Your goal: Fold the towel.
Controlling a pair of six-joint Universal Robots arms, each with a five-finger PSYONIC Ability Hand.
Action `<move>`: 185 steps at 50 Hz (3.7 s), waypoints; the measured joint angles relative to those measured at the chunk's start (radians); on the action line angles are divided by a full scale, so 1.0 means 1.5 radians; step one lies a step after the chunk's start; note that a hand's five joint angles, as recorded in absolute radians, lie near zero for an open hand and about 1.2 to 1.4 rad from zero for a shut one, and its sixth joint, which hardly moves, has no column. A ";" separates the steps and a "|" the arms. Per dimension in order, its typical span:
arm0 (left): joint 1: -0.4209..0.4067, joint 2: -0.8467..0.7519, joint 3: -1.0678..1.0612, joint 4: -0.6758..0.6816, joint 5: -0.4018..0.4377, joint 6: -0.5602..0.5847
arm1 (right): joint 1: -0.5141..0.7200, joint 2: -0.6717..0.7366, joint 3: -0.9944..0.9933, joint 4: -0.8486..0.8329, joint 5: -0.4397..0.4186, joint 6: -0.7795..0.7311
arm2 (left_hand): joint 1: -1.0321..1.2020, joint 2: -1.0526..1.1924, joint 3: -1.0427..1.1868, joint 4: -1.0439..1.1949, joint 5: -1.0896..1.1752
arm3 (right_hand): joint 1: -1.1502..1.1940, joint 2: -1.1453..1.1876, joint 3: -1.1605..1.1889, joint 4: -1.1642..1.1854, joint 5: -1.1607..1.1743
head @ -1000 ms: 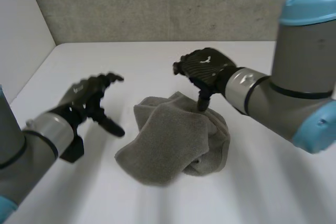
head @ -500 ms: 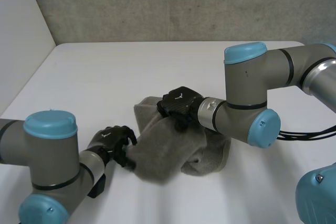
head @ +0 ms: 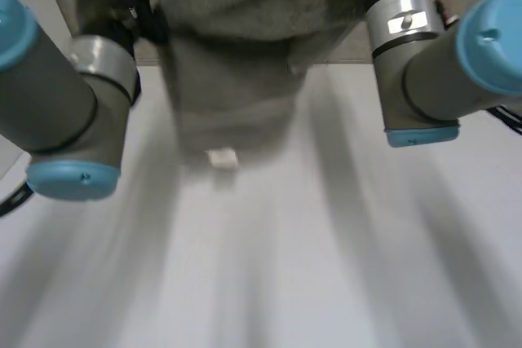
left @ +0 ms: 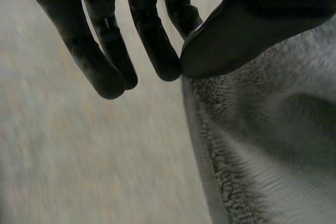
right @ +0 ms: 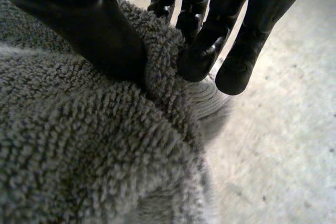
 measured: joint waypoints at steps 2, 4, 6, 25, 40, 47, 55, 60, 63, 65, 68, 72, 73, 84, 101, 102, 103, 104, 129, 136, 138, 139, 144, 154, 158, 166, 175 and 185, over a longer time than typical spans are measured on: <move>-0.001 0.011 0.000 0.011 0.000 0.001 | -0.001 -0.014 0.019 0.010 -0.019 0.007 | 0.000 0.000 0.001 0.000 0.001 | 0.000 0.002 0.002 0.000 0.000; -0.003 0.019 -0.006 0.018 0.002 0.002 | -0.001 -0.019 0.030 0.043 -0.045 0.011 | 0.000 0.000 0.004 0.000 0.001 | 0.000 0.007 0.004 0.000 0.003; -0.004 0.022 -0.018 0.018 0.007 0.003 | -0.001 -0.019 0.035 0.089 -0.073 0.012 | 0.000 0.000 0.006 0.000 0.001 | 0.000 0.007 0.004 0.000 0.003; -0.005 -0.033 -0.268 -0.029 0.093 0.134 | 0.000 0.062 0.129 0.529 -0.158 -0.156 | 0.000 0.000 0.057 0.000 0.001 | 0.000 0.010 0.004 0.000 0.003; -0.029 -0.013 -0.361 -0.031 0.092 0.212 | -0.009 -0.015 0.183 0.617 -0.161 -0.168 | 0.000 0.000 0.057 0.000 0.001 | -0.716 -0.677 -0.728 -0.724 -0.726; -0.053 0.031 -0.418 -0.022 0.091 0.212 | -0.032 -0.073 0.144 0.607 -0.171 -0.076 | 0.000 0.000 0.057 0.000 0.001 | -0.716 -0.677 -0.728 -0.724 -0.730; -0.068 0.067 -0.461 -0.016 0.090 0.215 | -0.063 -0.061 0.082 0.621 -0.198 -0.035 | 0.000 0.000 0.057 0.000 0.001 | -0.716 -0.677 -0.728 -0.724 -0.730; -0.070 0.080 -0.478 -0.016 0.090 0.215 | -0.071 -0.005 0.031 0.672 -0.222 -0.037 | 0.000 0.000 0.057 0.000 0.001 | -0.716 -0.677 -0.728 -0.724 -0.730; -0.070 0.086 -0.484 -0.017 0.090 0.215 | -0.072 0.033 -0.001 0.716 -0.236 -0.040 | 0.000 0.000 0.057 0.000 0.001 | -0.718 -0.677 -0.728 -0.724 -0.731; -0.070 0.090 -0.490 -0.016 0.090 0.215 | -0.071 0.059 -0.024 0.741 -0.239 -0.045 | 0.000 0.000 0.057 0.000 0.001 | -0.719 -0.677 -0.728 -0.724 -0.731; -0.070 0.099 -0.504 -0.013 0.090 0.215 | -0.068 0.112 -0.075 0.786 -0.239 -0.065 | 0.000 0.000 0.057 0.000 0.001 | -0.719 -0.677 -0.728 -0.724 -0.731; -0.069 0.105 -0.524 0.004 0.090 0.216 | -0.065 0.174 -0.132 0.824 -0.230 -0.102 | 0.000 0.000 0.057 0.000 0.001 | -0.716 -0.677 -0.728 -0.724 -0.722; -0.069 0.106 -0.528 0.010 0.090 0.217 | -0.065 0.186 -0.144 0.830 -0.227 -0.110 | 0.000 0.000 0.057 0.000 0.001 | -0.714 -0.677 -0.728 -0.724 -0.712; -0.054 0.095 -0.529 0.066 0.090 0.257 | -0.051 0.261 -0.192 0.857 -0.212 -0.142 | 0.000 0.000 0.057 0.000 0.001 | -0.329 -0.311 -0.363 -0.366 -0.330; -0.040 0.095 -0.423 0.100 0.091 0.318 | -0.054 0.083 -0.084 0.771 -0.217 -0.122 | 0.000 0.000 0.057 0.000 0.001 | -0.012 0.004 -0.019 -0.003 -0.001; -0.039 0.097 -0.419 0.099 0.091 0.318 | -0.055 0.066 -0.073 0.764 -0.217 -0.121 | 0.000 0.000 0.057 0.000 0.001 | -0.012 0.004 -0.019 -0.003 -0.001; -0.036 0.104 -0.408 0.095 0.090 0.318 | -0.058 0.022 -0.044 0.745 -0.217 -0.119 | 0.000 0.000 0.057 0.000 0.001 | -0.012 0.004 -0.019 -0.003 -0.001; -0.035 0.109 -0.404 0.093 0.090 0.317 | -0.060 0.003 -0.032 0.736 -0.216 -0.118 | 0.000 0.000 0.057 0.000 0.001 | -0.012 0.004 -0.019 -0.003 -0.001; -0.003 0.272 -0.223 -0.061 0.131 0.292 | -0.114 -0.317 0.104 0.655 -0.176 -0.084 | 0.000 0.000 0.058 0.000 0.001 | -0.012 0.004 -0.006 -0.003 0.006; -0.003 0.151 -0.205 -0.089 0.158 0.294 | -0.084 -0.199 0.096 0.676 -0.175 -0.150 | 0.000 0.000 0.058 0.000 0.001 | -0.011 0.004 -0.006 -0.003 0.006; -0.003 0.100 -0.192 -0.097 0.163 0.295 | -0.076 -0.161 0.090 0.678 -0.174 -0.171 | 0.000 0.000 0.058 0.000 0.001 | -0.011 0.004 -0.006 -0.003 0.006; -0.002 0.076 -0.185 -0.101 0.165 0.296 | -0.073 -0.145 0.085 0.678 -0.173 -0.179 | 0.000 0.000 0.058 0.000 0.001 | -0.011 0.004 -0.006 -0.003 0.006; 0.000 -0.006 -0.109 -0.122 0.165 0.294 | -0.067 -0.065 0.029 0.661 -0.160 -0.195 | 0.000 0.000 0.058 0.000 0.001 | -0.011 0.004 -0.006 -0.003 0.006; 0.024 -0.007 0.068 -0.057 0.155 0.188 | -0.060 -0.028 -0.028 0.304 -0.094 -0.152 | 0.000 0.000 0.058 0.000 0.001 | -0.009 0.009 -0.006 -0.003 0.006; 0.039 0.032 0.077 -0.008 0.154 0.117 | -0.060 -0.060 0.006 0.200 -0.079 -0.124 | 0.000 0.000 0.058 0.000 0.001 | -0.008 0.009 -0.006 -0.003 0.006; 0.053 0.064 -0.008 -0.015 0.156 0.061 | -0.060 -0.073 0.049 0.303 -0.085 -0.105 | 0.000 0.000 0.059 0.000 0.001 | -0.008 0.009 -0.003 -0.003 0.007; 0.052 0.052 -0.228 -0.033 0.165 0.140 | -0.059 -0.025 0.123 0.495 -0.124 -0.129 | 0.000 0.000 0.059 0.000 0.002 | -0.008 0.009 0.000 -0.003 0.007; 0.006 0.021 -0.392 -0.013 0.184 0.241 | -0.060 0.030 0.232 0.518 -0.124 -0.198 | 0.000 0.000 0.059 0.000 0.002 | -0.401 -0.375 -0.410 -0.413 -0.395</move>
